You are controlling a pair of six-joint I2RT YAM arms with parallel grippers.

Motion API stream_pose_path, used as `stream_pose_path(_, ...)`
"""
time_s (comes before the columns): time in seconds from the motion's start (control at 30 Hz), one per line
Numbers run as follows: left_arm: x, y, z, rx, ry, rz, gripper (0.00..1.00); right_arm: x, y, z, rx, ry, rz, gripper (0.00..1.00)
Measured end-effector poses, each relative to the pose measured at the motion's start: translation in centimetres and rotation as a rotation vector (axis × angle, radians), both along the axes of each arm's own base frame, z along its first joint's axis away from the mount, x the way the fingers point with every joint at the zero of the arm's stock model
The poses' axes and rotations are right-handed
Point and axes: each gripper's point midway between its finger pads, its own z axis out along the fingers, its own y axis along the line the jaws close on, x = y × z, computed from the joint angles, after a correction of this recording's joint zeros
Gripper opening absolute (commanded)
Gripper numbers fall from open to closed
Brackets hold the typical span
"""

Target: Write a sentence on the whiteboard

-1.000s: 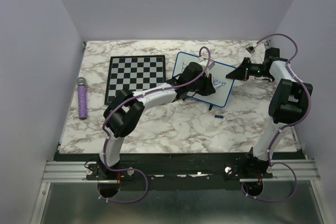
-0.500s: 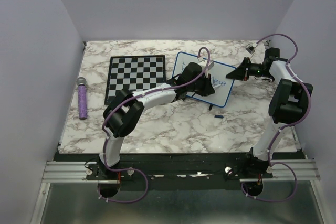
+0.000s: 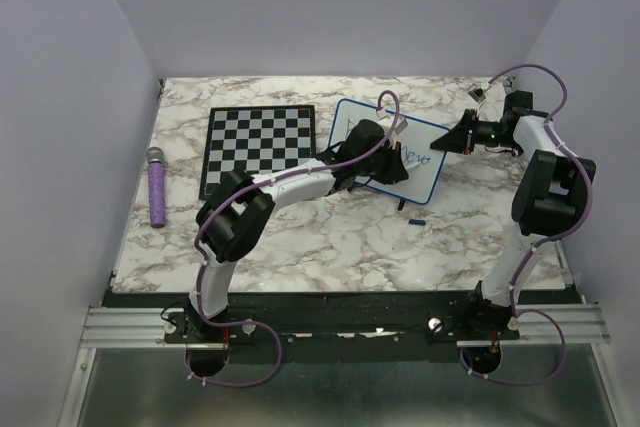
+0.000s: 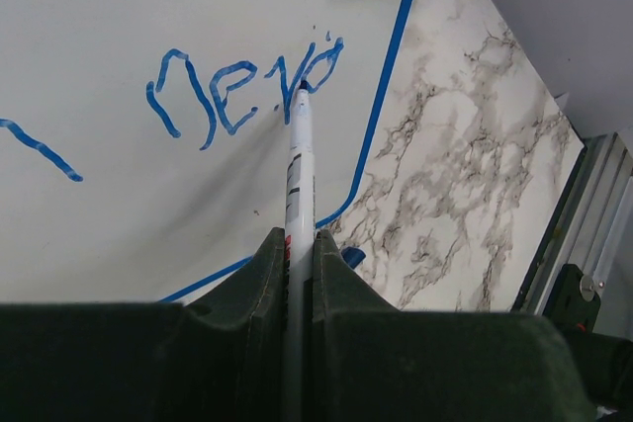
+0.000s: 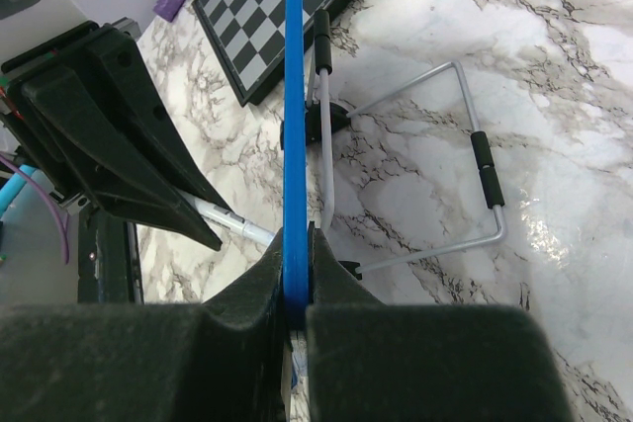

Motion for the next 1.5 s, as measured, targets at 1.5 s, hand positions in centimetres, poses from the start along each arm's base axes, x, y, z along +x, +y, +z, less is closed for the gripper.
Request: stream_pose_path(1.5,-1.0,-1.1,0.0,0.01,0.027,-0.043,0.0,0.0,0.0,0.0,0.001,0.001,0.001,0.01)
